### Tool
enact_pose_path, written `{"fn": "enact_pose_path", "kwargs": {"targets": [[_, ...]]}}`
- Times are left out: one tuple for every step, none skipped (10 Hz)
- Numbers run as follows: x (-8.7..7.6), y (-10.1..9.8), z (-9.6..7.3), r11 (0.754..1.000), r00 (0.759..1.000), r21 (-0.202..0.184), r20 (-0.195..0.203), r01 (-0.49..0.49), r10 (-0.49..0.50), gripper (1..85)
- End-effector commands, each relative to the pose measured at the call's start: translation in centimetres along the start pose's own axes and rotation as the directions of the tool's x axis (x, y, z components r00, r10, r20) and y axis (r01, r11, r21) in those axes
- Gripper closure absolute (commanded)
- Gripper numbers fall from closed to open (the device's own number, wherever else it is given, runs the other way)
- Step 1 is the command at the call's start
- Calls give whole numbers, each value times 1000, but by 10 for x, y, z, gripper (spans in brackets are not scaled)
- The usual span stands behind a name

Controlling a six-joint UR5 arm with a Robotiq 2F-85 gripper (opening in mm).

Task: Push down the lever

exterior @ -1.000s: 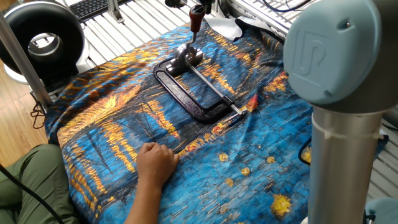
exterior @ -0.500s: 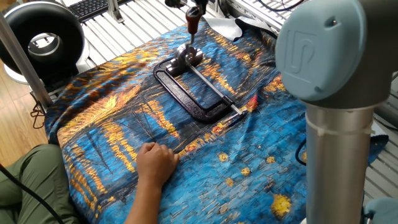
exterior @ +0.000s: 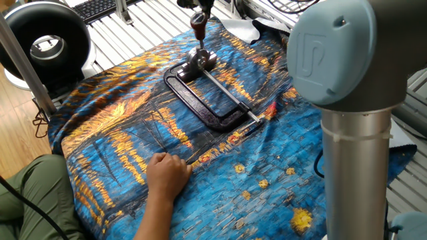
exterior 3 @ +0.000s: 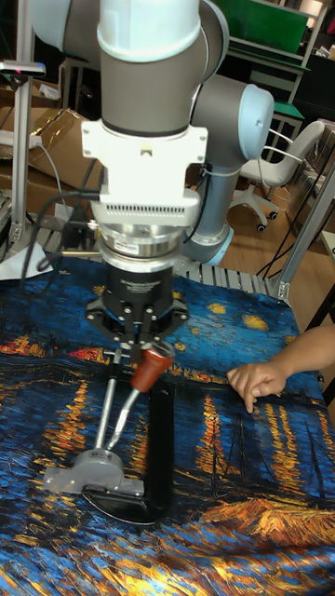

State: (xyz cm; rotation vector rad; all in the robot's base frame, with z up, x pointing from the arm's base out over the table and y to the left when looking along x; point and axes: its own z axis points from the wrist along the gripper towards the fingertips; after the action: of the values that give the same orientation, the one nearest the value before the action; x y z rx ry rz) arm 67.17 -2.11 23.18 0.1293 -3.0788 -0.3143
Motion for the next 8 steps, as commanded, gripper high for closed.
{"fn": "enact_pose_path", "kwargs": {"targets": [[-8, 28, 7, 998, 1000, -61, 6, -15, 15, 847], [-10, 31, 10, 998, 1000, -63, 8, -17, 17, 847], [-13, 38, 13, 996, 1000, -81, 10, -20, 21, 847], [-16, 42, 16, 996, 1000, -88, 15, -16, 18, 847], [-20, 48, 19, 995, 1000, -99, 19, -19, 21, 847], [-24, 57, 23, 993, 999, -113, 23, -27, 30, 847], [-29, 61, 27, 994, 999, -102, 30, -26, 30, 847], [-34, 64, 31, 995, 999, -96, 44, -22, 26, 847]]}}
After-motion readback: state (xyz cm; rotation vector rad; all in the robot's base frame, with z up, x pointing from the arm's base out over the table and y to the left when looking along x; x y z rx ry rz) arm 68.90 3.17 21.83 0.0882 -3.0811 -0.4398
